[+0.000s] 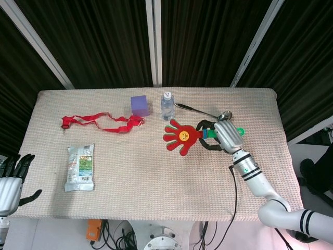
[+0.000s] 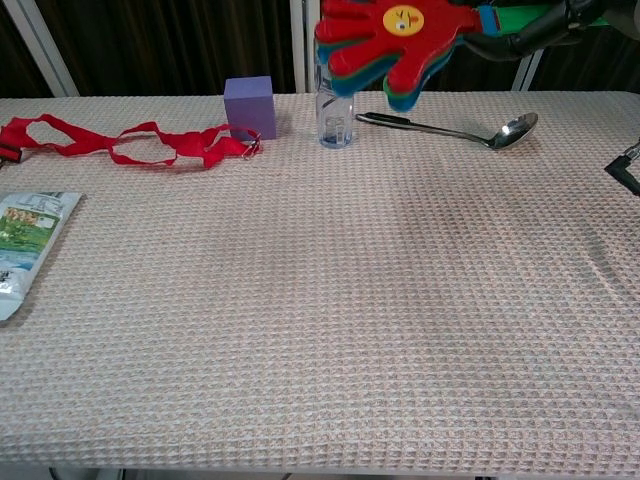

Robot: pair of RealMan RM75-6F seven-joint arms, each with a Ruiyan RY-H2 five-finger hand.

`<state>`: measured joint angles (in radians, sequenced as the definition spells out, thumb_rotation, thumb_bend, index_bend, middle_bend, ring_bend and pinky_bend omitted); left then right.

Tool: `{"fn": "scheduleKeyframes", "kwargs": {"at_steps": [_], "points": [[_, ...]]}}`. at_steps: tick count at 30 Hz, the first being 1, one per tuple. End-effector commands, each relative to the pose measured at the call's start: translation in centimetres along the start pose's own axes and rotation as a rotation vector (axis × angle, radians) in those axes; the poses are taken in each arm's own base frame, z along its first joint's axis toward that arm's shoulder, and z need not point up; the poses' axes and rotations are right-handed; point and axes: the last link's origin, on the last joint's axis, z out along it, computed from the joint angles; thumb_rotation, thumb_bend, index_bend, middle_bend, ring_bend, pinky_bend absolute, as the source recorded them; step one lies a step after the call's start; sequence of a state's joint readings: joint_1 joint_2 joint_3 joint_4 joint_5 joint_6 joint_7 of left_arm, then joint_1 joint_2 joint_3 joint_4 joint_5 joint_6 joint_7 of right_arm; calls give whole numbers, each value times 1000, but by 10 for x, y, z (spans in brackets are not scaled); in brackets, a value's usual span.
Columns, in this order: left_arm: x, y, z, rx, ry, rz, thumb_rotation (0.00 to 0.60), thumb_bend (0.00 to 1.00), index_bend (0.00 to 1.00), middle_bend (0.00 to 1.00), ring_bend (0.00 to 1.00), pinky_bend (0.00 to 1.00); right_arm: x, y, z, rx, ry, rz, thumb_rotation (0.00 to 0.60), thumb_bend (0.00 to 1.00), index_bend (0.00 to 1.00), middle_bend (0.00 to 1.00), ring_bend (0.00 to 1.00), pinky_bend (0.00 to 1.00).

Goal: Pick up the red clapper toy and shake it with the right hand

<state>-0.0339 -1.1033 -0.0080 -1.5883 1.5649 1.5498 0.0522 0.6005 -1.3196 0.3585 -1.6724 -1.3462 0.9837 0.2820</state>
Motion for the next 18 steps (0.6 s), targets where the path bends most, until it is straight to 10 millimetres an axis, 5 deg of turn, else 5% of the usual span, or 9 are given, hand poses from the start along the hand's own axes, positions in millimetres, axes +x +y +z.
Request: {"fn": "scheduleKeyframes", "kwargs": {"at_steps": [1,11,18], "points": [[-1,0,0,1,1,0,600,125,64,69,0,13,39,-14,-13,66,28,1272,600,433,860,585,785,989],[-2,2,2,-6,1,-2,600,125,64,69,0,13,39,-3,-13,50,-10,1180,600,432,852,585,785,990],[-2,1,2,-1,-4,-2,600,125,64,69,0,13,17,10,-10,94,23,415,600,412,851,585,786,990]]}}
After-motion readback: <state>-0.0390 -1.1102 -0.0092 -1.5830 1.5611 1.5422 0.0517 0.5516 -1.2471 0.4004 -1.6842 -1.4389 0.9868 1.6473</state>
